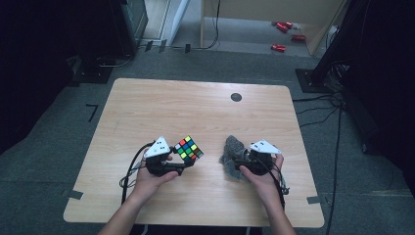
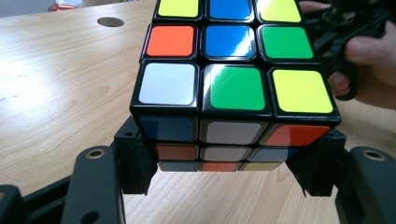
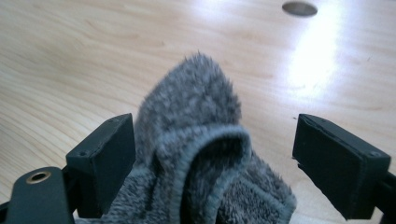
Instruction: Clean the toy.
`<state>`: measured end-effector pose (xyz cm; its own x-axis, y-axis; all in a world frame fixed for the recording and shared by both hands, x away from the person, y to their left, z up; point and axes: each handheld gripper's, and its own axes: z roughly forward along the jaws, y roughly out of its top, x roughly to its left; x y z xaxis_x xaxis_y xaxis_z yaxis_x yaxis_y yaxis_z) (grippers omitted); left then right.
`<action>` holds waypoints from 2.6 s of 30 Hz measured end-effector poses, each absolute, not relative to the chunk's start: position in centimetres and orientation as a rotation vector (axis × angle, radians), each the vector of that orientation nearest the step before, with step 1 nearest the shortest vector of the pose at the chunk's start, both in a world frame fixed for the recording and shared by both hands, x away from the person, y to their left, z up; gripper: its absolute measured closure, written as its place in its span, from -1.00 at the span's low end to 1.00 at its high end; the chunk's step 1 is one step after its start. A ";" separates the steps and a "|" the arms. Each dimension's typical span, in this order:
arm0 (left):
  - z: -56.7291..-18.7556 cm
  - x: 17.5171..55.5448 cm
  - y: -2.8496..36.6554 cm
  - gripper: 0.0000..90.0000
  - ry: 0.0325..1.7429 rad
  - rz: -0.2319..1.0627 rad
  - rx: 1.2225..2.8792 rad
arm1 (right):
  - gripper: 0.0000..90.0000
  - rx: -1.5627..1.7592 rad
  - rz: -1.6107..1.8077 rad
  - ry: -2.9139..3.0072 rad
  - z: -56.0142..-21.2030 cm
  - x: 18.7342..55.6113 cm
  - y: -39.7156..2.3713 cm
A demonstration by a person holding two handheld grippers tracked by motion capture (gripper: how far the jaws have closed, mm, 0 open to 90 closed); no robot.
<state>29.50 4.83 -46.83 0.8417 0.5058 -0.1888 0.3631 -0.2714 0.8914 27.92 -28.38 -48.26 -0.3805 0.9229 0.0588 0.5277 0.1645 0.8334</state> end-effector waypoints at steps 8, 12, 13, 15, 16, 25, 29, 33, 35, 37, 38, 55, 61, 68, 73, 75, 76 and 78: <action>-46.9 29.4 4.6 -0.22 0.646 0.157 1.899 | -0.55 1.267 1.244 1.964 -46.2 26.6 -26.4; -47.1 29.3 4.2 -0.22 0.643 0.196 1.938 | -0.50 1.215 1.311 1.985 -45.6 25.9 -24.7; -47.2 29.2 4.1 -0.22 0.643 0.200 1.944 | -0.49 1.202 1.325 1.984 -45.4 25.7 -24.2; -47.3 29.1 3.7 -0.22 0.632 0.216 1.969 | -0.47 1.179 1.357 1.994 -45.0 25.3 -23.3; -47.4 29.0 3.6 -0.22 0.628 0.227 1.982 | -0.47 1.179 1.357 1.994 -45.0 25.3 -23.3; -47.8 28.7 2.7 -0.22 0.604 0.271 2.034 | -0.38 1.155 1.418 2.011 -44.8 24.6 -21.5; -47.6 28.8 3.1 -0.22 0.606 0.246 1.999 | -0.19 1.120 1.398 1.997 -44.9 24.5 -21.3; -47.1 29.3 4.2 -0.22 0.653 0.173 1.912 | -0.07 1.100 1.410 1.986 -45.4 24.6 -21.8; -47.0 29.6 4.7 -0.22 0.673 0.136 1.877 | -0.08 1.081 1.405 2.005 -46.2 24.7 -21.8; -46.8 29.8 5.0 -0.22 0.690 0.107 1.851 | -0.14 1.052 1.408 2.029 -47.2 24.7 -21.3; -46.8 29.8 5.1 -0.22 0.694 0.097 1.840 | -0.17 1.034 1.404 2.038 -47.6 24.8 -21.0; -46.4 29.5 4.3 -0.22 0.705 0.048 1.834 | -0.43 0.892 1.395 2.048 -49.2 24.2 -18.2; -46.4 29.3 3.9 -0.22 0.701 0.039 1.845 | -0.44 0.881 1.395 2.045 -49.1 24.0 -17.8; -46.4 29.2 3.7 -0.23 0.687 0.028 1.851 | -0.43 0.858 1.392 2.035 -49.2 23.9 -17.6; -46.4 29.2 3.5 -0.24 0.690 0.026 1.861 | -0.37 0.859 1.390 2.022 -49.2 23.8 -17.6; -46.5 29.1 3.4 -0.24 0.692 0.026 1.865 | -0.33 0.853 1.386 2.021 -49.2 23.8 -17.6; -46.5 29.1 3.3 -0.24 0.690 0.024 1.867 | -0.33 0.850 1.385 2.017 -49.2 23.7 -17.6; -46.5 29.1 3.3 -0.23 0.690 0.031 1.871 | -0.30 0.845 1.386 2.016 -49.3 23.7 -17.5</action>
